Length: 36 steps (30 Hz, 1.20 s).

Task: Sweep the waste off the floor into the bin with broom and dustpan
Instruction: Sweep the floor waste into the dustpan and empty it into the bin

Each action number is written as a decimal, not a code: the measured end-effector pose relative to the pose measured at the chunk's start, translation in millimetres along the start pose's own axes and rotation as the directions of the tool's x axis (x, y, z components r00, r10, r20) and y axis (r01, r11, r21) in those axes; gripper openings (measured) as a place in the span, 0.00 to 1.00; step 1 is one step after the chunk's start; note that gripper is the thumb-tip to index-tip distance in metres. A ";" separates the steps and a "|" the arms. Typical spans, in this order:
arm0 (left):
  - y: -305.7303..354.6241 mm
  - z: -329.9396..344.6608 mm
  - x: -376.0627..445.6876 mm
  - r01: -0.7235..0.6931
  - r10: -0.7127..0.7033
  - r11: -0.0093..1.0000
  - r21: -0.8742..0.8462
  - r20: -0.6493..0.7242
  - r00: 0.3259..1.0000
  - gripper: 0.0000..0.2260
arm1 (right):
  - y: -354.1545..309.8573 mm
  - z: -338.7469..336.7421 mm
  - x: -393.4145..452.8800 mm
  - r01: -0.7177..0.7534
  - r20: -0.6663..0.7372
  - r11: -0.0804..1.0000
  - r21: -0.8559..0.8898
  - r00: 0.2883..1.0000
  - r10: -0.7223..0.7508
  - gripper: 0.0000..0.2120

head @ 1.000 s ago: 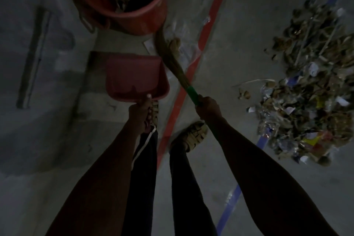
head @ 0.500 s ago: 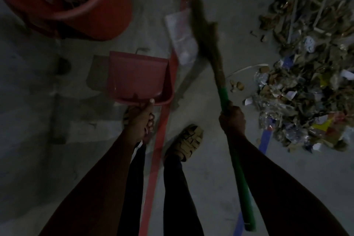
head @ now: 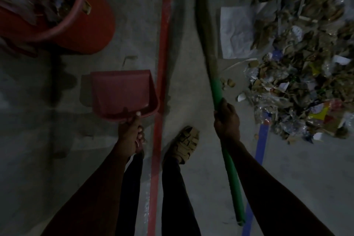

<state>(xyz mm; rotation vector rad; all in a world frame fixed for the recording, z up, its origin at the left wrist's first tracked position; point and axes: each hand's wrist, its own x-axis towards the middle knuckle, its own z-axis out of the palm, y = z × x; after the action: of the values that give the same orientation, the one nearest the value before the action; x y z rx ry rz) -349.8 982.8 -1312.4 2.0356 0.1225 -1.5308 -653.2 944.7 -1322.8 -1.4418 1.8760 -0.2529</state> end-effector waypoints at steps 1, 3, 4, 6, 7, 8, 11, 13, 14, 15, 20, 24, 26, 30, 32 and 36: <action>-4.5 -5.1 -2.6 0.000 0.000 0.999 -0.033 0.002 1.000 0.20 | -4.5 5.8 1.7 0.047 0.058 0.999 0.007 0.997 -0.047 0.26; -11.0 -13.1 -6.8 -0.033 0.031 0.998 -0.044 -0.036 0.999 0.19 | -13.5 21.5 4.8 0.125 0.183 0.992 0.006 0.975 -0.124 0.27; -12.7 -14.6 -9.5 -0.051 0.048 0.998 -0.035 -0.062 0.997 0.19 | -18.3 29.0 5.9 0.154 0.243 0.988 0.000 0.958 -0.149 0.27; -19.0 -19.7 -10.5 -0.058 0.053 0.997 -0.052 -0.094 0.994 0.19 | -27.2 46.3 7.1 0.194 0.342 0.981 0.002 0.922 -0.183 0.28; -23.0 -24.1 -9.2 -0.054 0.047 0.996 -0.074 -0.095 0.994 0.19 | -31.7 54.5 7.6 0.209 0.382 0.978 0.002 0.904 -0.194 0.27; -26.6 -28.5 -8.2 -0.054 0.045 0.994 -0.090 -0.097 0.994 0.20 | -35.8 62.2 8.6 0.219 0.417 0.976 -0.003 0.887 -0.197 0.26; -35.2 -39.6 -5.0 -0.054 0.043 0.996 -0.077 -0.137 0.990 0.20 | -41.3 77.6 14.7 0.180 0.518 0.980 -0.085 0.848 -0.111 0.27; -37.2 -41.6 -4.5 -0.050 0.039 0.997 -0.064 -0.165 0.986 0.21 | -36.5 80.6 17.9 0.095 0.508 0.985 -0.146 0.861 -0.008 0.27; -37.7 -41.6 -3.7 -0.054 0.042 0.997 -0.062 -0.174 0.984 0.21 | -31.6 79.2 18.5 0.034 0.477 0.988 -0.150 0.878 0.042 0.26; -37.3 -42.5 -3.0 -0.058 0.047 0.996 -0.061 -0.177 0.983 0.21 | -26.5 77.6 18.4 -0.031 0.433 0.990 -0.138 0.897 0.089 0.25; -28.9 -45.6 8.3 -0.051 0.046 0.996 -0.075 -0.064 0.997 0.21 | 3.6 55.9 10.6 -0.072 0.150 0.977 -0.202 0.983 0.103 0.23; -9.7 -35.4 23.0 -0.052 0.053 0.995 -0.088 0.006 0.999 0.20 | 13.9 37.5 2.2 -0.041 -0.025 0.979 -0.201 0.999 0.037 0.26; -0.3 -28.0 27.0 -0.066 0.069 0.994 -0.086 0.036 0.997 0.20 | 13.7 34.9 -0.8 -0.010 -0.077 0.988 -0.156 0.997 -0.002 0.27; 20.0 -9.3 28.3 -0.114 0.115 0.993 -0.024 0.030 0.993 0.21 | -2.2 41.6 9.1 0.016 -0.092 0.996 -0.087 0.995 -0.024 0.30; 30.1 -2.4 28.2 -0.124 0.122 0.992 0.017 0.062 0.991 0.21 | -15.3 51.1 20.7 0.059 -0.060 0.997 -0.048 0.996 -0.062 0.30; 50.8 9.5 23.6 -0.166 0.148 0.979 0.116 0.147 0.978 0.23 | -40.4 68.7 54.1 0.007 0.099 1.000 0.006 0.995 -0.008 0.30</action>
<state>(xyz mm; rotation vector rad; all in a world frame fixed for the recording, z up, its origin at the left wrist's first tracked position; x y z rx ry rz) -329.4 929.9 -1315.4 1.9771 -0.1911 -1.6078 -582.7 901.0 -1371.8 -1.4314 1.7887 -0.1868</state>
